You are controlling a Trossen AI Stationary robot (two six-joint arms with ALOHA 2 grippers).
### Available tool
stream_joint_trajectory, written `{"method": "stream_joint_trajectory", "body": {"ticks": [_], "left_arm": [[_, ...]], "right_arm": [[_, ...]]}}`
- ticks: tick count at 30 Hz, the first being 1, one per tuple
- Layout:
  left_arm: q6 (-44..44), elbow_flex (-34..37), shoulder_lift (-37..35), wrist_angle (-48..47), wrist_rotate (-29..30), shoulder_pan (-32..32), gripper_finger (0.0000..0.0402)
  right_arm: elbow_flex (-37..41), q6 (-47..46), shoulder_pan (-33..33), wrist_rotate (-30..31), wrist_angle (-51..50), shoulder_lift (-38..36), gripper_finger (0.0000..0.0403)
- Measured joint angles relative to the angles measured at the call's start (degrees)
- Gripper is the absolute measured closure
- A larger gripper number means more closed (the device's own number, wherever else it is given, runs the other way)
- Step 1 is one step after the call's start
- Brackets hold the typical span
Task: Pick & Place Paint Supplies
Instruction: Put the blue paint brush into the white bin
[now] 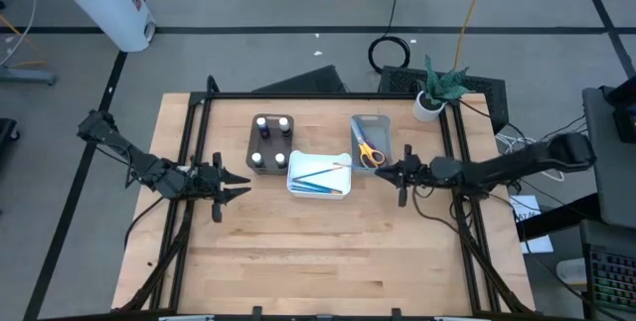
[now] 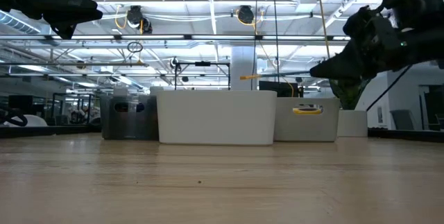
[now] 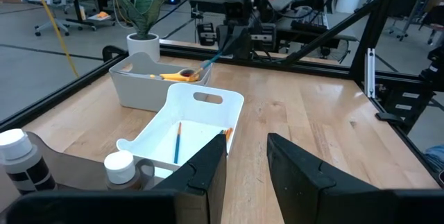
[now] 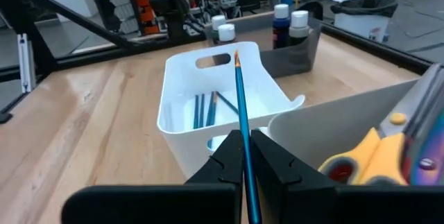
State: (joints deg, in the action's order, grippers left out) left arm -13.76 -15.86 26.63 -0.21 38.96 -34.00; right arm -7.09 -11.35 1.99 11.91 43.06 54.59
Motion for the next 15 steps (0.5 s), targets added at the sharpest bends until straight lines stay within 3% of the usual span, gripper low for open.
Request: {"method": "stream_joint_trajectory", "body": {"ticks": [6, 15], "left_arm": [[0.0, 0.0, 0.0, 0.0, 0.0, 0.0, 0.0289], [0.0, 0.0, 0.0, 0.0, 0.0, 0.0, 0.0289]], "right_arm": [[-1.9, -0.2, 0.8, 0.1, 10.5, 12.5, 0.0401], [-11.3, 0.6, 0.8, -0.1, 11.6, 24.8, 0.0401]]}}
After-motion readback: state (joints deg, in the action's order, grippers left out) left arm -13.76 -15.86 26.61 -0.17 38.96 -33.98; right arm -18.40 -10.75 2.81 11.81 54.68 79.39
